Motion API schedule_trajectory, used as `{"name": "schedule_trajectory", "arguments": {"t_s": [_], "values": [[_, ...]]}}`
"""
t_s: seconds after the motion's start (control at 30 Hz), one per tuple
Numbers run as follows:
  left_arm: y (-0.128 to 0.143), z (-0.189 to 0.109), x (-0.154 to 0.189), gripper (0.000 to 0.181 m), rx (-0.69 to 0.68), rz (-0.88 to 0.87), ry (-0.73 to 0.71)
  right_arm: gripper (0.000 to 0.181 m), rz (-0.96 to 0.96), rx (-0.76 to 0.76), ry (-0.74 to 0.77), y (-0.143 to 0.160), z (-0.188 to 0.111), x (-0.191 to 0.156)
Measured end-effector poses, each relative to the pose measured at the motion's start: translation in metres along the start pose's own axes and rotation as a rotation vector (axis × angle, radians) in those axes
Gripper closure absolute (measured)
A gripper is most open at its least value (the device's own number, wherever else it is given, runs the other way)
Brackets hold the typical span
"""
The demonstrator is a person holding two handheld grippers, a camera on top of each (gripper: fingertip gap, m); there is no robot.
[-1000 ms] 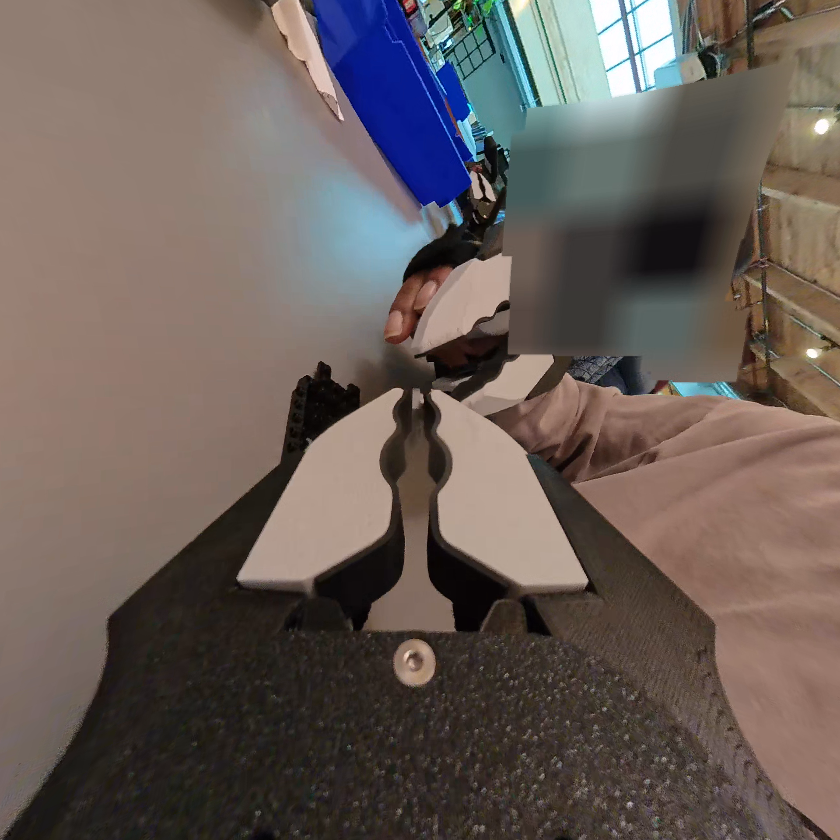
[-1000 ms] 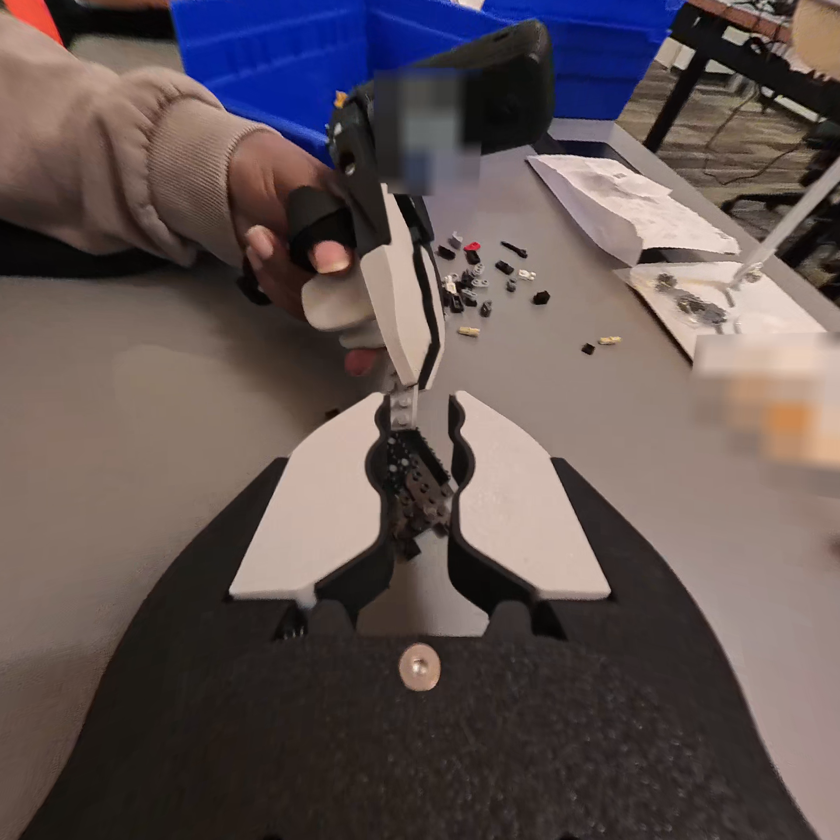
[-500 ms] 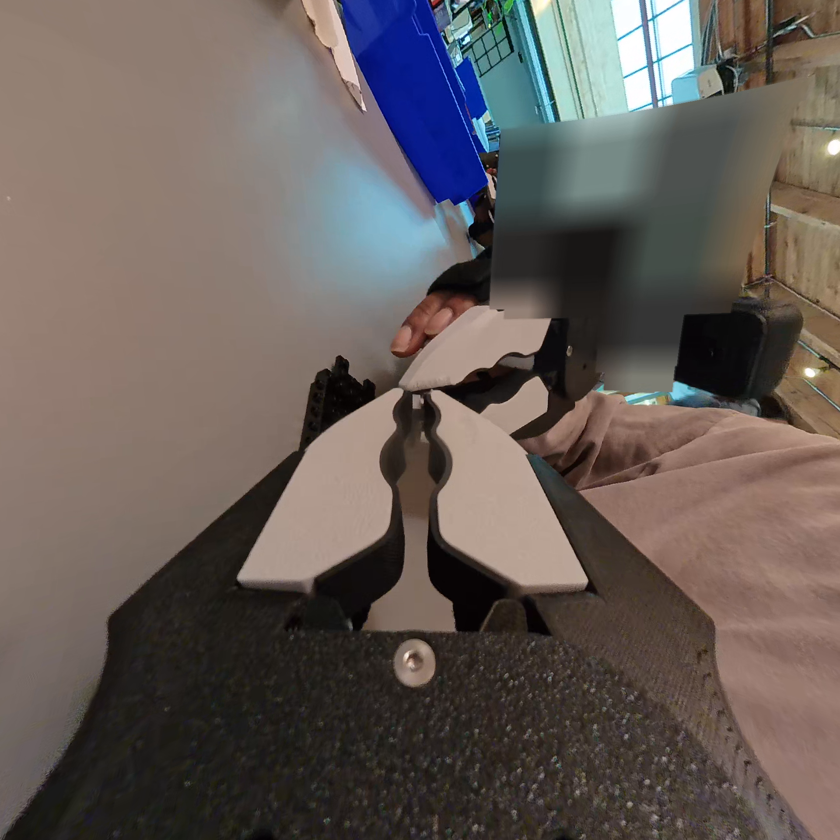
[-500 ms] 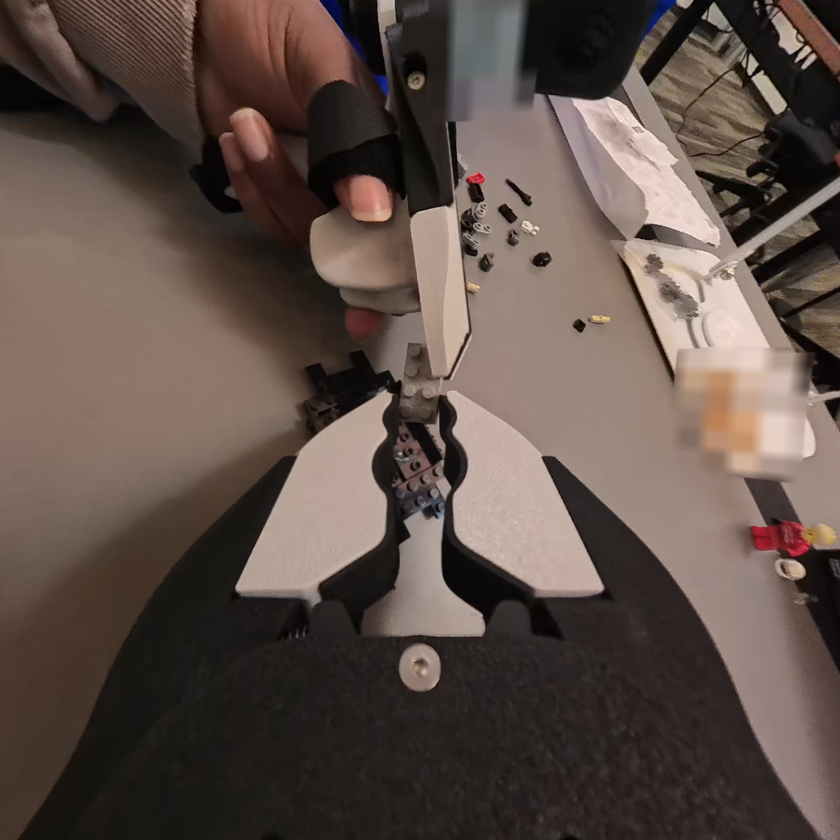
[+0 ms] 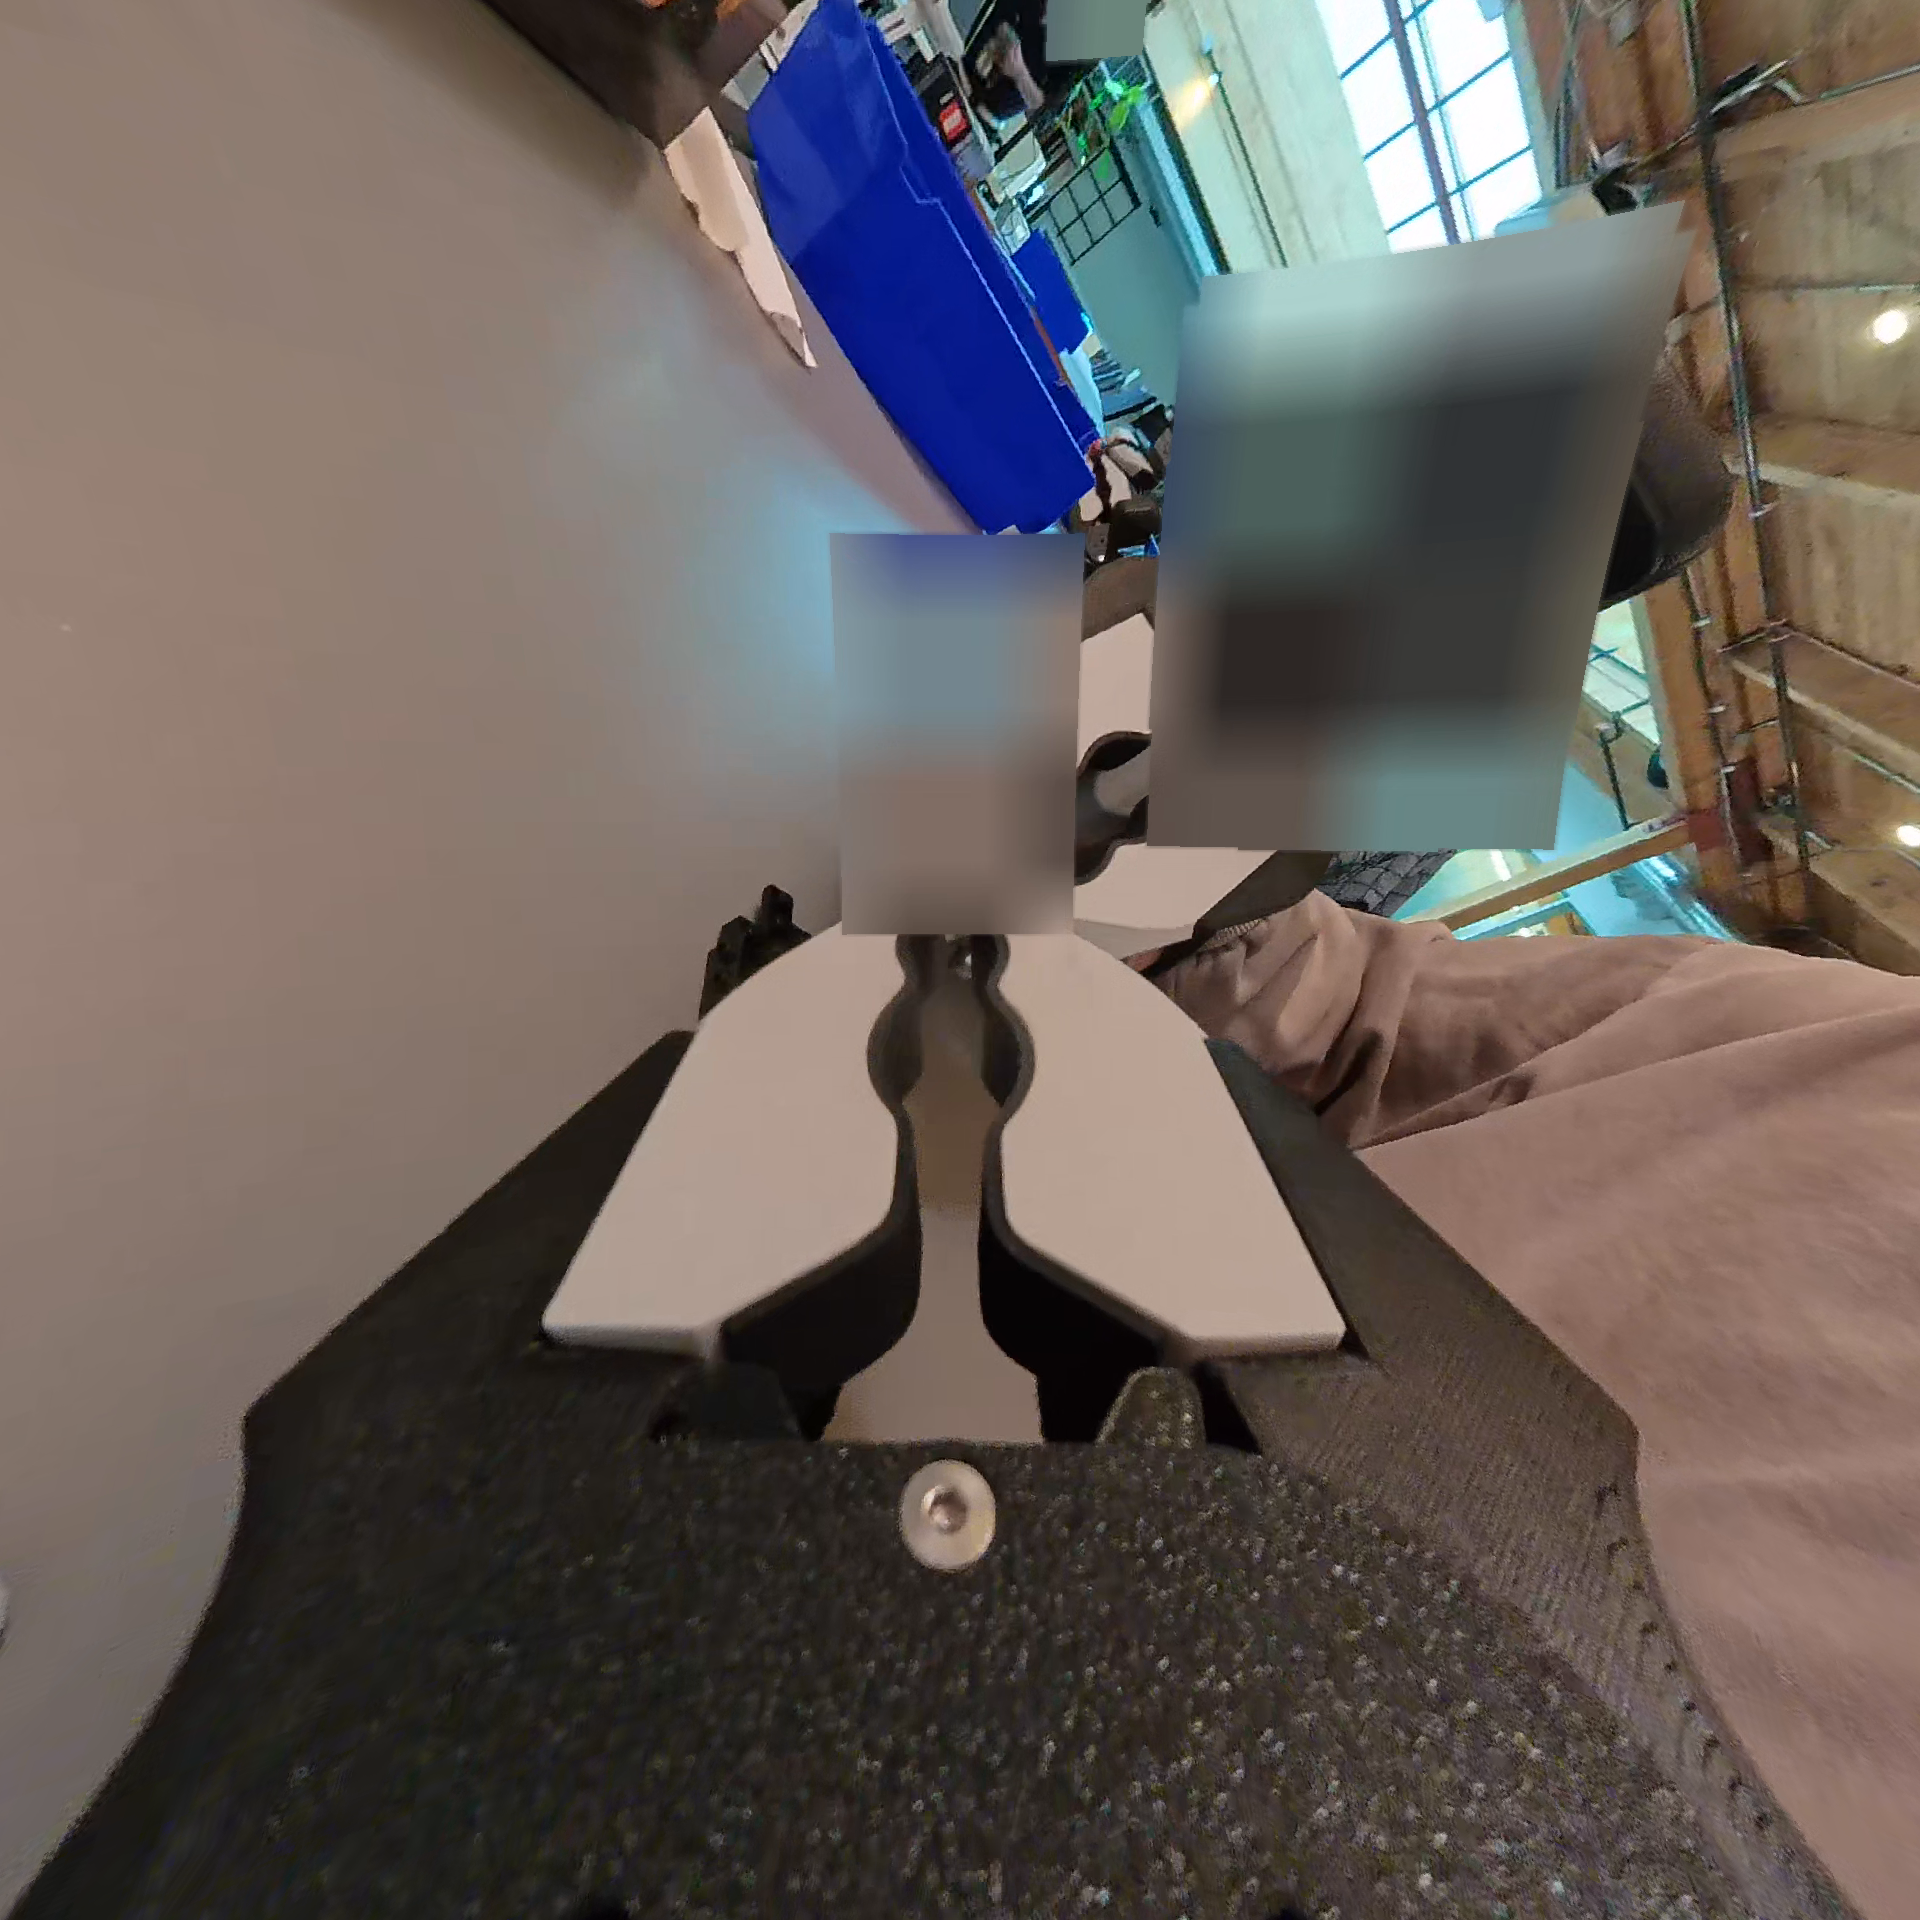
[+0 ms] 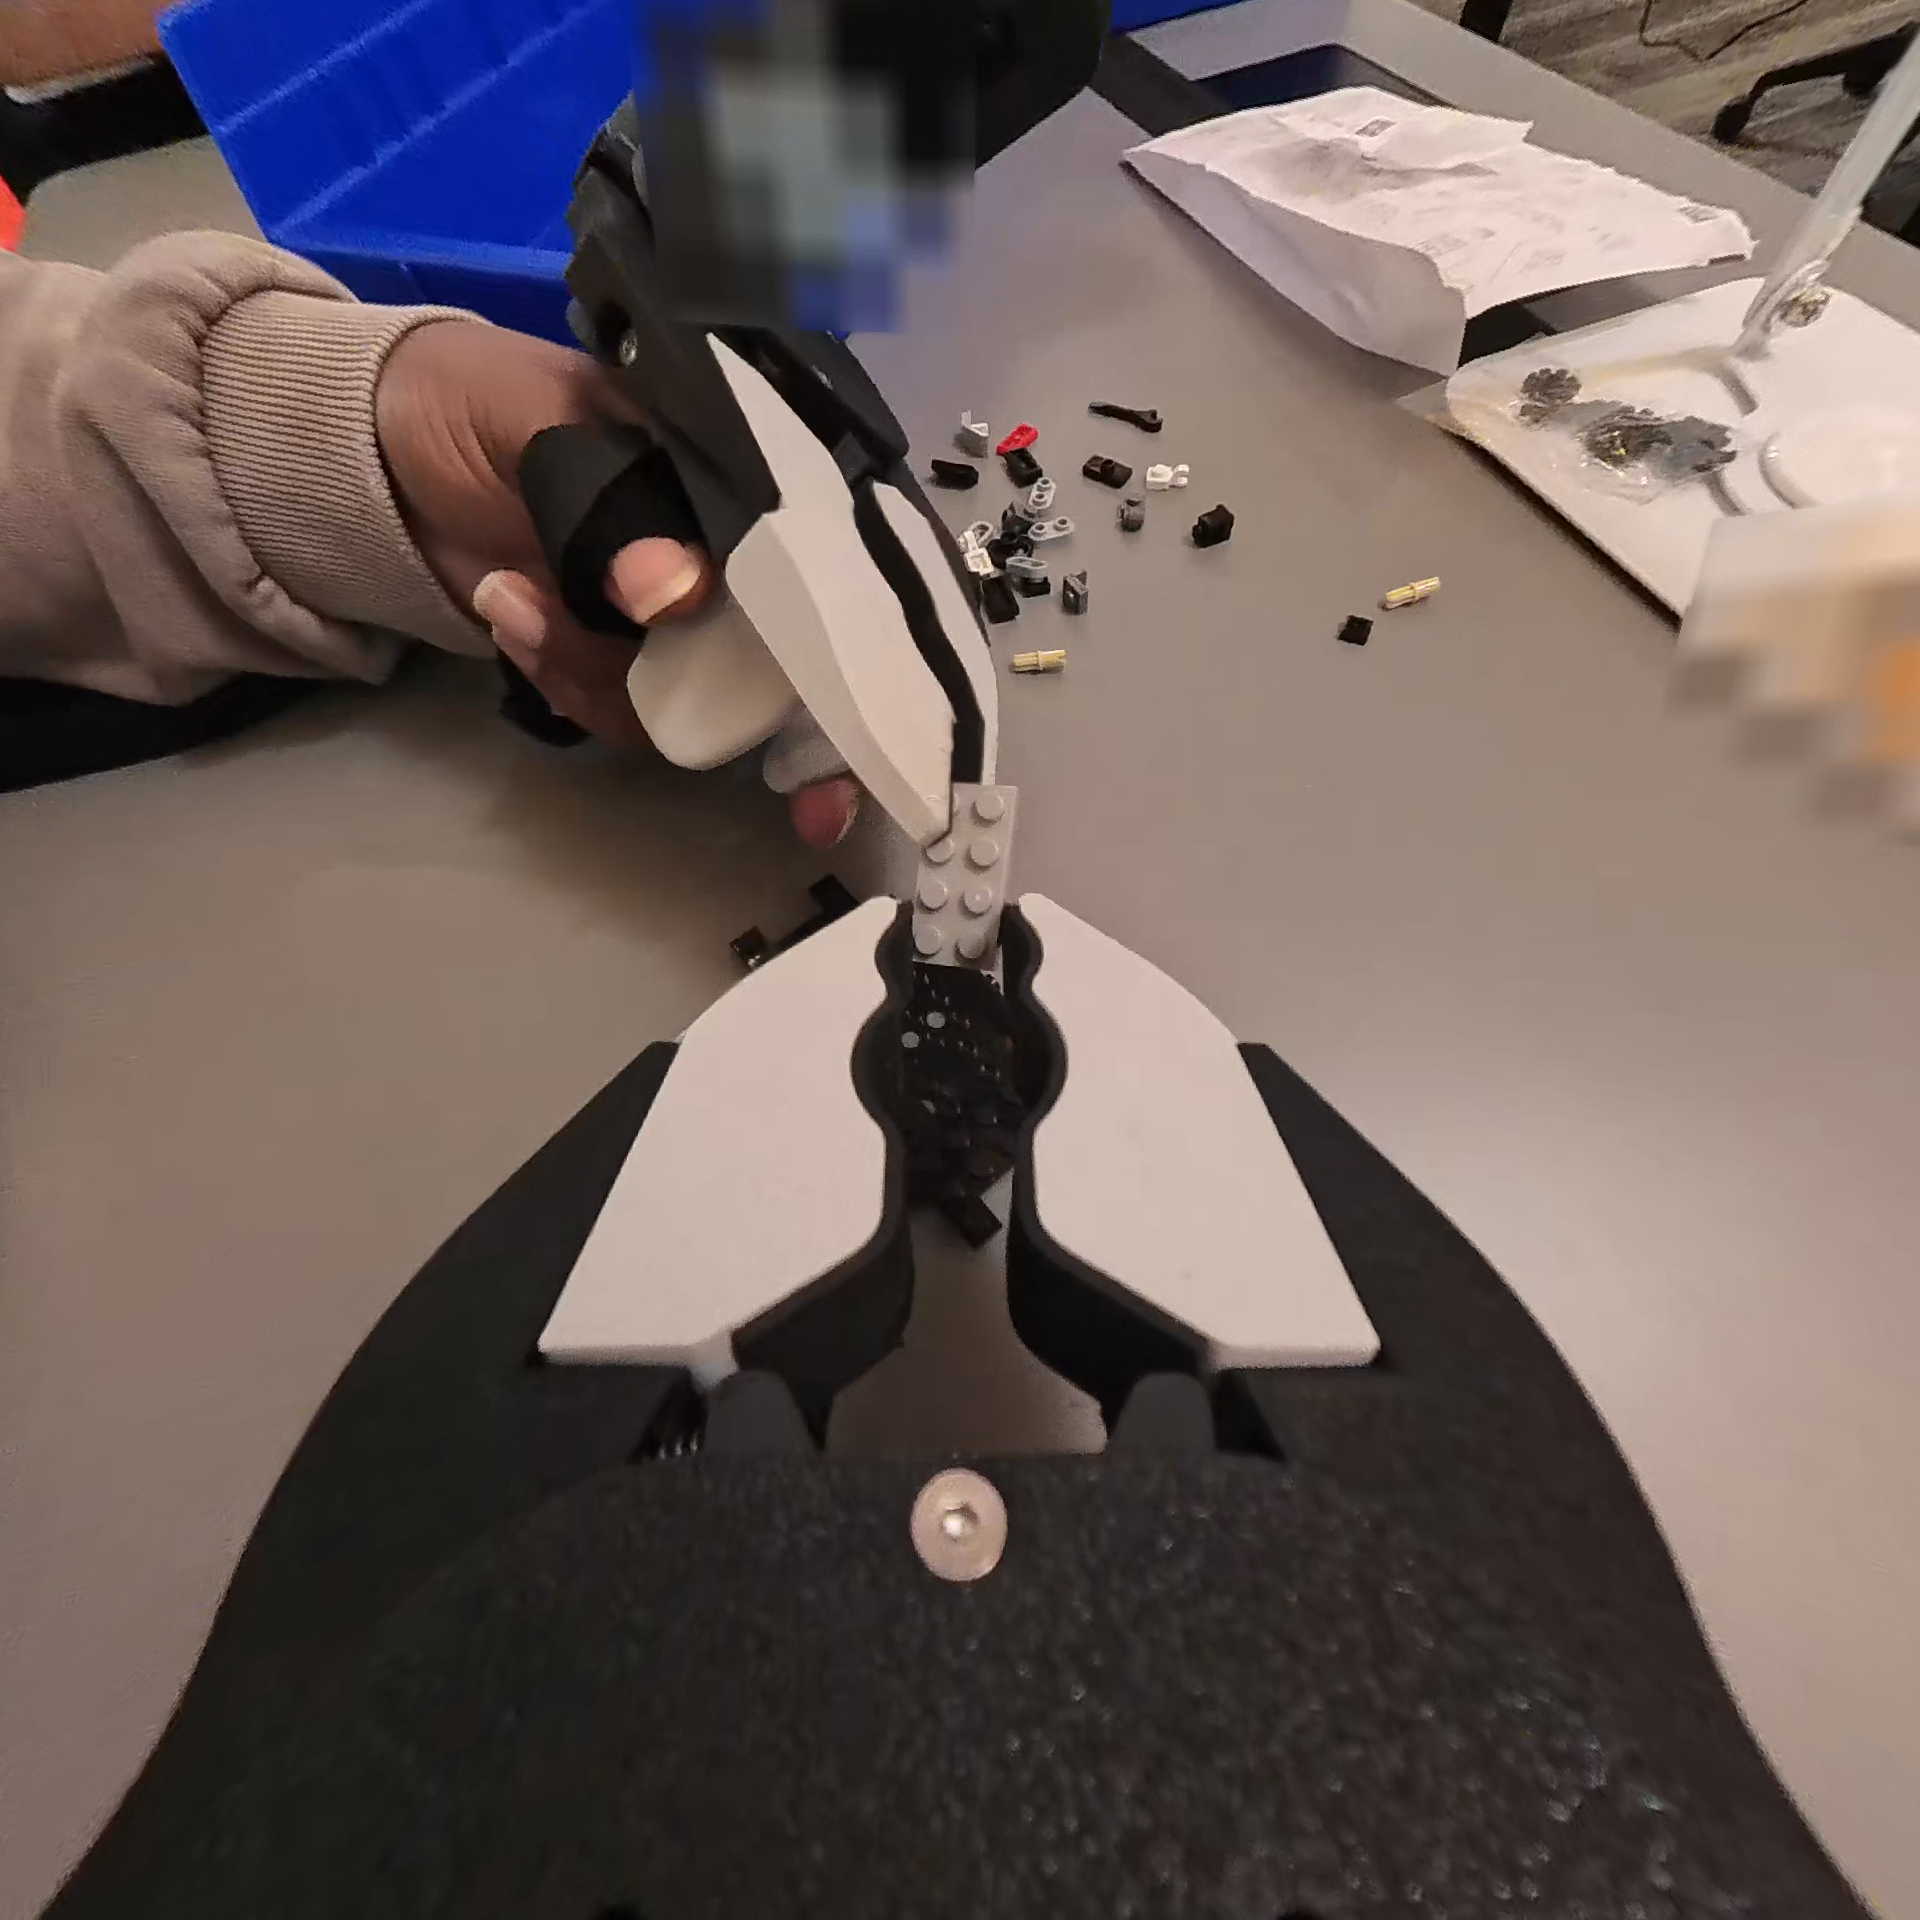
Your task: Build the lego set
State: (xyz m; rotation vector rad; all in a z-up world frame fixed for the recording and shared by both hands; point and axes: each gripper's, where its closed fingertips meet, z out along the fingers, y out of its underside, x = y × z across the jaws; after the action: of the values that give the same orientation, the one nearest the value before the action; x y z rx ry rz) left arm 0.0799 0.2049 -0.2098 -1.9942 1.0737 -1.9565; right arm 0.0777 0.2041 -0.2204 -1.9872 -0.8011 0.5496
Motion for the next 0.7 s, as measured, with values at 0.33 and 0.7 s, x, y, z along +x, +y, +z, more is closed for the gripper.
{"name": "schedule_trajectory", "arguments": {"t_s": [0.33, 0.7], "values": [[0.02, -0.008, 0.012, 0.176, -0.192, 0.017, 0.101, 0.144, -0.327, 0.025, -0.081, -0.004, -0.008, -0.02], [0.034, -0.009, 0.029, 0.176, -0.292, -0.01, 0.206, 0.128, -0.921, -0.179, -0.175, -0.004, -0.006, -0.039]]}}
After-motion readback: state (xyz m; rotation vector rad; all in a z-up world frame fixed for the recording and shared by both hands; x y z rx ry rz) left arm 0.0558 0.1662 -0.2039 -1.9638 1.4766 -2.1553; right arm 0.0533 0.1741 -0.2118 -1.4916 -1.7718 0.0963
